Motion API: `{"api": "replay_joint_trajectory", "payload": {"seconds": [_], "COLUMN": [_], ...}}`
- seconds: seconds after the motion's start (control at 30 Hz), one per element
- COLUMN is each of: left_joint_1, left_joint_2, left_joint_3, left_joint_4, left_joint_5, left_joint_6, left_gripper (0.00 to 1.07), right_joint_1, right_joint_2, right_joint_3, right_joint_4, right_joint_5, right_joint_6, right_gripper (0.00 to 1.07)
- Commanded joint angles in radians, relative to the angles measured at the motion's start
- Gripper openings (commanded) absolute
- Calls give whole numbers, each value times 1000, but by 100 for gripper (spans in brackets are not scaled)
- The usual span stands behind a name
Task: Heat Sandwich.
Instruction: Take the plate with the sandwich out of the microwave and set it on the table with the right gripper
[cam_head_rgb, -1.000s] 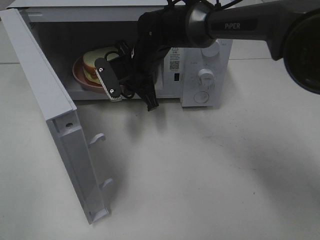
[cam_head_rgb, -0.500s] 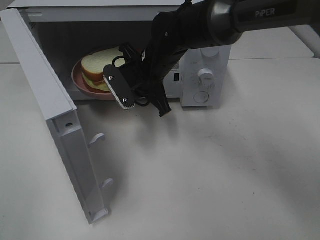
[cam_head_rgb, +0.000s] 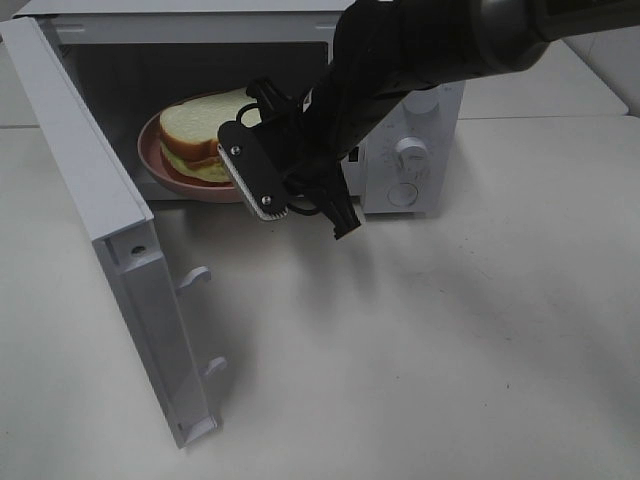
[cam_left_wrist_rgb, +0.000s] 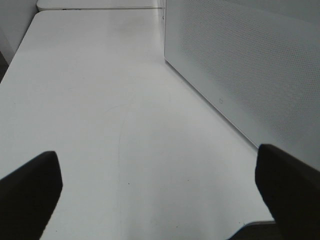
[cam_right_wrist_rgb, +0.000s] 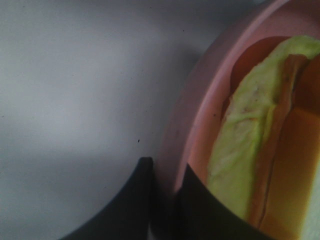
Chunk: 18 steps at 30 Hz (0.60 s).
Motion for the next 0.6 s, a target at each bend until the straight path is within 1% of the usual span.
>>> {"api": "replay_joint_trajectory", "payload": {"seconds": [0.03,0.13,0.17,0.23,0.33,0.4,0.5,0.57,0.6], "left_joint_1": [2,2,2,2,2,2,2,2,2], "left_joint_2": [-16,-16,-16,-16,-16,-16,-16,-16,-16], "left_joint_3": [1,1,1,1,1,1,1,1,1], "left_joint_4": [-7,-7,-7,-7,-7,-7,-7,-7,-7], "left_joint_5": [-4,-4,-4,-4,-4,-4,-4,-4,-4], "left_joint_6": [-2,-2,-2,-2,-2,-2,-2,-2,-2], "left_gripper": [98,98,98,98,98,98,98,98,98], "right_joint_1": [-1,-1,-1,-1,-1,-1,-1,-1,-1], "right_joint_2": [-61,-86,-113,-124,-181,-192,-250,-265,-294], "right_joint_3": [45,78,112,128,188,201,275,292,329], "right_joint_4": [13,13,13,13,13,13,12,12,12], "right_joint_5": [-34,-40,-40,-40,-43,-44,-58,-62,-71], "right_joint_6": [-18,-24,-30,-30,-31,-31,-34,-34,-38], "right_gripper": [0,0,0,0,0,0,0,0,0]}}
